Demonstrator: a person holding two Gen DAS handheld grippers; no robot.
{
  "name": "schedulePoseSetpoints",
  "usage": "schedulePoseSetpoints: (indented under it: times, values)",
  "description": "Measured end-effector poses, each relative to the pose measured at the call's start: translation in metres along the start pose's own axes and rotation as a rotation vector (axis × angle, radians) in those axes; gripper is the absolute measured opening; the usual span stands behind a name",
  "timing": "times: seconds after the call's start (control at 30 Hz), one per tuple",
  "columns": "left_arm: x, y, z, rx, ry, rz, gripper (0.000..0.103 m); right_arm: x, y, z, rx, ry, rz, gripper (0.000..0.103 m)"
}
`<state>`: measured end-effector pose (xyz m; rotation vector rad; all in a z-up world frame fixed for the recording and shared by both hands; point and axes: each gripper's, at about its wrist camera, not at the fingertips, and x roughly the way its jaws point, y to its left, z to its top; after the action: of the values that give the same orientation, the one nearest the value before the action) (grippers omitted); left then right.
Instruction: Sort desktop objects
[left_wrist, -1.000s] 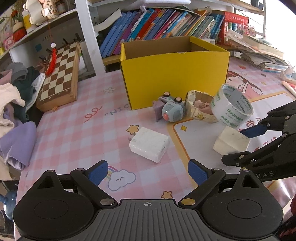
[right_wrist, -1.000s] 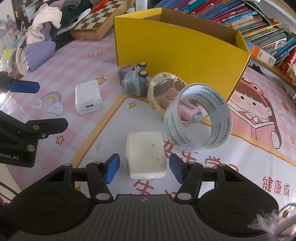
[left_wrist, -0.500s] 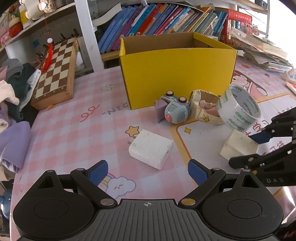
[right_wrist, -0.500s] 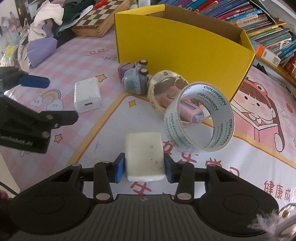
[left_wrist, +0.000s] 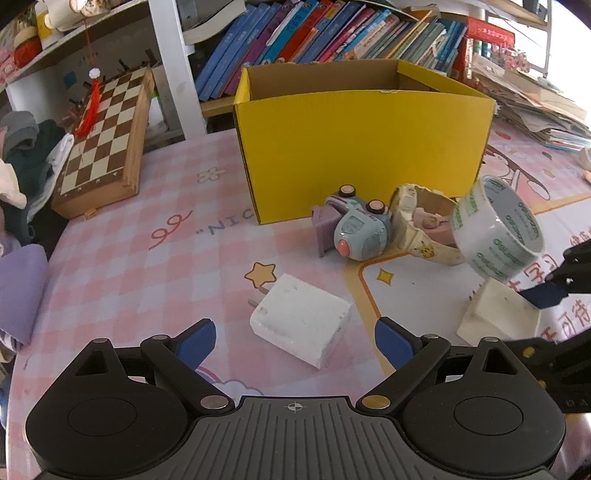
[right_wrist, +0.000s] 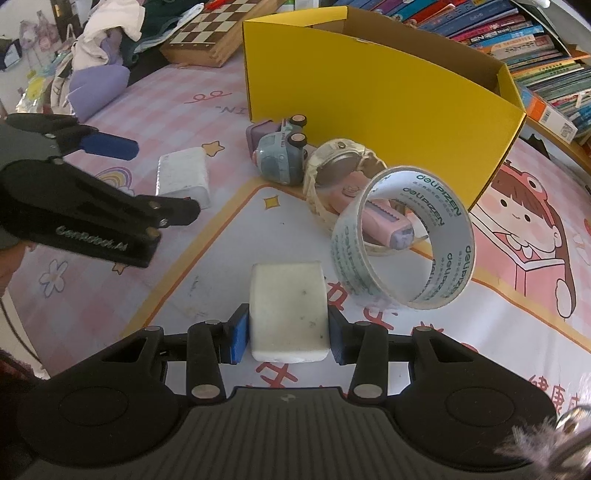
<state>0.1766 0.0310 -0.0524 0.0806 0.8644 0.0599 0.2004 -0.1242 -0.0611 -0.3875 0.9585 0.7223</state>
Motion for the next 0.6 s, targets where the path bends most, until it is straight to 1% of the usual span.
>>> schedulePoseSetpoints:
  times: [0.3, 0.47, 0.6]
  values:
    - [0.014, 0.004, 0.002, -0.031, 0.024, 0.008, 0.094, 0.0, -0.001, 0.0, -0.029, -0.003, 0.018, 0.041]
    - [0.019, 0.004, 0.0, -0.031, 0.045, 0.006, 0.094, 0.0, -0.001, 0.0, -0.036, -0.004, 0.023, 0.041]
    - [0.022, 0.005, 0.0, -0.038, 0.043, 0.004, 0.094, -0.001, -0.001, -0.001, -0.042, -0.005, 0.025, 0.041]
